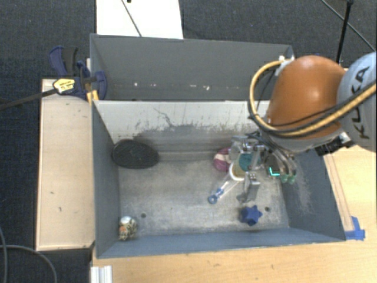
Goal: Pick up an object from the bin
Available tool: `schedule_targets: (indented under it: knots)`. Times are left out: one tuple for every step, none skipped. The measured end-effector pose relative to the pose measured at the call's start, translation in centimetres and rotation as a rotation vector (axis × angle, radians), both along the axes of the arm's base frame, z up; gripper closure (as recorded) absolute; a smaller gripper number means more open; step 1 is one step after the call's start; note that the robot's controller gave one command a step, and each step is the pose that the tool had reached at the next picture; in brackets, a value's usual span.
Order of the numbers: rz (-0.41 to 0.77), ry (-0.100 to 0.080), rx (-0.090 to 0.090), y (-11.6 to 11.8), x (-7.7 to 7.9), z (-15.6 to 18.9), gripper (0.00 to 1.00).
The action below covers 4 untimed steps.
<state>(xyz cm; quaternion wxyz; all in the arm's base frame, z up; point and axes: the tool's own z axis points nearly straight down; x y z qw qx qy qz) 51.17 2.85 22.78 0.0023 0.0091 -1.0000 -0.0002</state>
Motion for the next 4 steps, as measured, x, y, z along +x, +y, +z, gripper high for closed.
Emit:
schedule_targets:
  knots:
    - [-0.067, -0.007, -0.002, -5.1, 4.8, -5.6, 0.00]
    - [-0.006, -0.023, 0.001, -8.5, 7.0, -15.7, 0.00]
    - [-0.005, -0.040, 0.001, -8.4, 7.6, -14.6, 1.00]
    - [0.002, -0.016, -0.001, -8.0, 7.7, -1.7, 1.00]
